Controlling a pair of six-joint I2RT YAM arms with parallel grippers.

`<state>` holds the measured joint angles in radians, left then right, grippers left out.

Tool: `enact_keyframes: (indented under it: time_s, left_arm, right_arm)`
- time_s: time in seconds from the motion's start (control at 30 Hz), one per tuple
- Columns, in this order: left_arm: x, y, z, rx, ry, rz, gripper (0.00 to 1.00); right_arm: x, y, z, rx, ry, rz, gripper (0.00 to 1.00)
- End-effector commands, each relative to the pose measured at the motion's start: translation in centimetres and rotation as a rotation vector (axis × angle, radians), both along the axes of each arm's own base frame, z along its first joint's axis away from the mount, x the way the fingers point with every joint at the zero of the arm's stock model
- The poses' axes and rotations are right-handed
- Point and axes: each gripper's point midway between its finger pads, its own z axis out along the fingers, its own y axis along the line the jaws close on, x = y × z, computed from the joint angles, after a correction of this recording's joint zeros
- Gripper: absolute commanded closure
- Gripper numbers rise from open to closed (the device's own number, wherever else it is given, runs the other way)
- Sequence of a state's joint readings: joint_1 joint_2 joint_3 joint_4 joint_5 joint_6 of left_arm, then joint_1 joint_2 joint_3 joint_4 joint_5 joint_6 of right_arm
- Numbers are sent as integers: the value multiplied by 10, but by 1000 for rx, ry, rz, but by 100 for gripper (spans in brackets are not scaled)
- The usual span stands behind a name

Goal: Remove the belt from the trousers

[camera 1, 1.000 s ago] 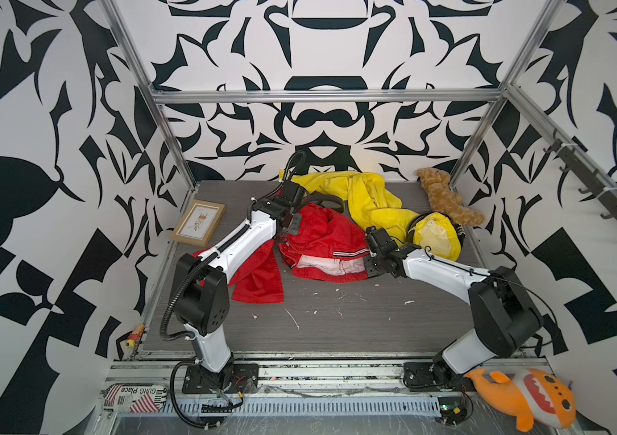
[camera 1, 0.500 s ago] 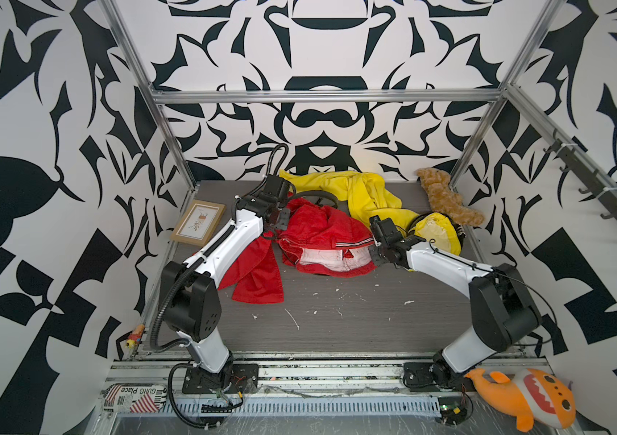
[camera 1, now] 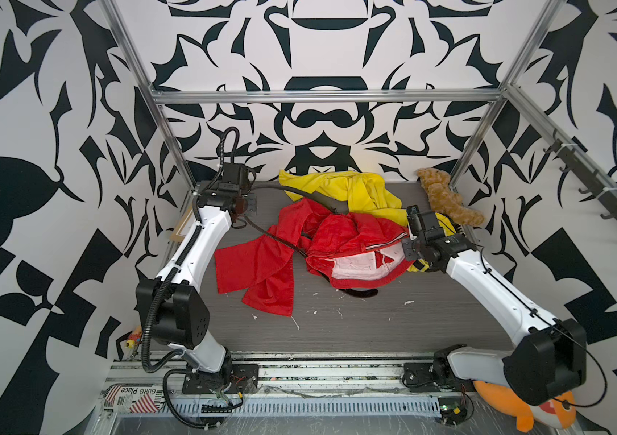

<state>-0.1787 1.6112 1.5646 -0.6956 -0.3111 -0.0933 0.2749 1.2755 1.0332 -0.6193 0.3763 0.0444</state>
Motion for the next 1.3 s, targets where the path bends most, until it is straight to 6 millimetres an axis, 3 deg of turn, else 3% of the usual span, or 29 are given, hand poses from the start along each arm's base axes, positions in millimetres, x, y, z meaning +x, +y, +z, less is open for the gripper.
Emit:
enact_keyframes:
  time_s: [0.0,0.3,0.37,0.47,0.7,0.73,0.77,0.8,0.83,0.9,1.03,1.1,1.17,1.27]
  left_arm:
    - [13,28,30,56,-78,63,100]
    - [38,61,24,212,-67,129,100]
    - [44,68,17,219,-50,141,100]
    - [51,62,-7,192,1,125,100]
    - [37,1,-78,90,151,28,100]
    - [34,-3,-86,84,169,24,86]
    - [30,-8,-94,81,193,20,60]
    - [26,-12,-102,77,217,18,39]
    - [22,-15,-104,77,233,15,27]
    - [11,-29,-102,76,248,-15,12]
    - [-15,-74,-76,198,191,-147,5]
    - [-35,-110,-62,271,156,-275,3]
    - [-58,-147,-59,315,128,-455,3]
    - [-100,-196,-74,344,123,-775,1]
  right_arm:
    - [-4,-23,19,-51,-37,-67,100]
    - [-14,-72,31,-93,-35,-189,100]
    - [-16,-79,35,-91,-45,-206,100]
    - [-15,-78,39,-66,-62,-203,100]
    - [-13,-65,37,15,-65,-176,100]
    - [-12,-65,38,19,-67,-174,100]
    - [-12,-64,36,23,-63,-171,100]
    - [-12,-63,37,26,-63,-169,100]
    - [-12,-63,36,27,-61,-166,100]
    - [-11,-62,36,30,-60,-160,100]
    - [-10,-60,35,37,-58,-155,100]
    - [-9,-59,33,46,-58,-152,100]
    - [-9,-57,32,54,-59,-147,100]
    - [-7,-55,30,63,-58,-140,100]
